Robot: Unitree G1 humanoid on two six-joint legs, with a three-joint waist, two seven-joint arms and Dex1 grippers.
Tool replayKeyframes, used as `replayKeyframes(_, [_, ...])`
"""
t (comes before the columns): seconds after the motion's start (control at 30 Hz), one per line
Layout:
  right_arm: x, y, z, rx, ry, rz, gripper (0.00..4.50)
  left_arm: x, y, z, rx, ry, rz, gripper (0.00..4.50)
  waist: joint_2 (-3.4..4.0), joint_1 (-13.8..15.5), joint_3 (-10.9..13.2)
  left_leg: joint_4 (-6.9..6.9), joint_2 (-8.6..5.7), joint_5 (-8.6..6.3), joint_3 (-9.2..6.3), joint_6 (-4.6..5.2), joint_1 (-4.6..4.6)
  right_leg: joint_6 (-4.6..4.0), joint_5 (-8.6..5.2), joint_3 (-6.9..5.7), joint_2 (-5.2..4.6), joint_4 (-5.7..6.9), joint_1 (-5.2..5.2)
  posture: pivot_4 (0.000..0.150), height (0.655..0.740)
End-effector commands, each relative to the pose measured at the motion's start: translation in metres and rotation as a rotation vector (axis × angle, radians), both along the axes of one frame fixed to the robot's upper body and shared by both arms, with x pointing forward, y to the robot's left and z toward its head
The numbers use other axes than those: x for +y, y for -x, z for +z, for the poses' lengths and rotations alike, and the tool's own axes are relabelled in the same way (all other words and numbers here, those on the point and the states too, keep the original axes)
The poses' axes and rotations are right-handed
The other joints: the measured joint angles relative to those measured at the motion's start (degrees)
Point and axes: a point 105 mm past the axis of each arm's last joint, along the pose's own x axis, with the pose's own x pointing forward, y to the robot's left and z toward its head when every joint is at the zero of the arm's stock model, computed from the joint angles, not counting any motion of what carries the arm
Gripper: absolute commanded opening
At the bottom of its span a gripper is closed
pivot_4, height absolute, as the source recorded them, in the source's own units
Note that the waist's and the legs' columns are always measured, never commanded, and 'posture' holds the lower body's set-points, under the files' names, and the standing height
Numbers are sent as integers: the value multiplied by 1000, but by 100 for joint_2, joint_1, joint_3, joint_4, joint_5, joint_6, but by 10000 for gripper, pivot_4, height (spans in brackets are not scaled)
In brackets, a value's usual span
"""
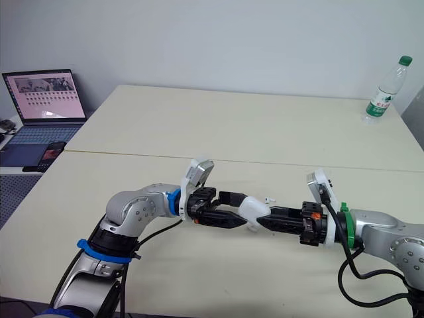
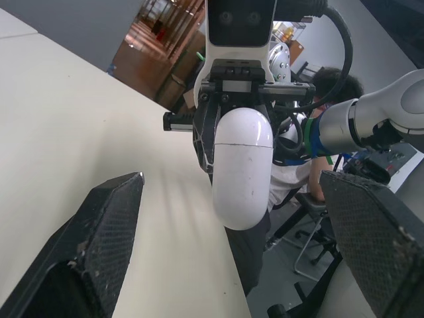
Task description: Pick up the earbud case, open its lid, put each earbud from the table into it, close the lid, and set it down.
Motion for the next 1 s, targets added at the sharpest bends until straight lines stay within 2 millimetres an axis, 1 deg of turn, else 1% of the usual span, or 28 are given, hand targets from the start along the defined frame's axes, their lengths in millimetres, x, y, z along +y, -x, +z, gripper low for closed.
replayKeyframes(0.03, [3,4,9,-52,-26,24,7445,-3,3,9,-53,19,-23,34993,0,0,0,0,0,0,0,0,0,0,0,0,0,0,0,1500,7362])
replayKeyframes(0.3, [5,3,10,-61,-29,22,7445,-4,4,8,-69,21,-35,8981,0,0,0,0,0,0,0,0,0,-4,2,0,0,1,0,1500,7362])
replayKeyframes(0.33, [6,3,10,-63,-29,22,7445,-4,4,8,-68,23,-38,7599,0,0,0,0,0,0,0,0,0,-4,2,0,0,1,0,1500,7362])
replayKeyframes(0.47, [6,-1,11,-73,-25,5,7445,-3,5,9,-71,23,-50,7607,0,0,0,1,0,0,1,0,0,-4,2,1,0,1,0,1500,7362])
replayKeyframes(0.57, [5,-8,11,-97,-16,-43,7445,-3,-3,6,-106,20,0,7607,0,0,0,1,0,0,0,0,1,-4,3,0,0,2,0,1500,7362])
replayKeyframes(0.63, [4,-11,12,-109,-10,-64,14705,-2,-6,5,-121,20,21,7607,0,1,0,1,0,0,0,0,1,-5,3,0,0,3,0,1500,7362])
replayKeyframes(0.67, [4,-11,13,-110,-9,-65,17049,-2,-7,5,-124,21,27,7607,0,1,0,2,-1,0,1,0,1,-5,3,1,0,3,0,1500,7362])
replayKeyframes(0.87, [4,-19,22,-200,28,-128,38871,0,-17,4,-152,22,81,7607,-2,-1,2,2,0,0,1,0,0,-5,3,1,0,3,-1,1500,7362])
replayKeyframes(1.0, [7,-23,24,-211,54,-141,38871,-2,-18,3,-161,22,88,7607,-3,0,1,2,0,0,1,0,0,-5,3,1,0,4,-1,1500,7362])
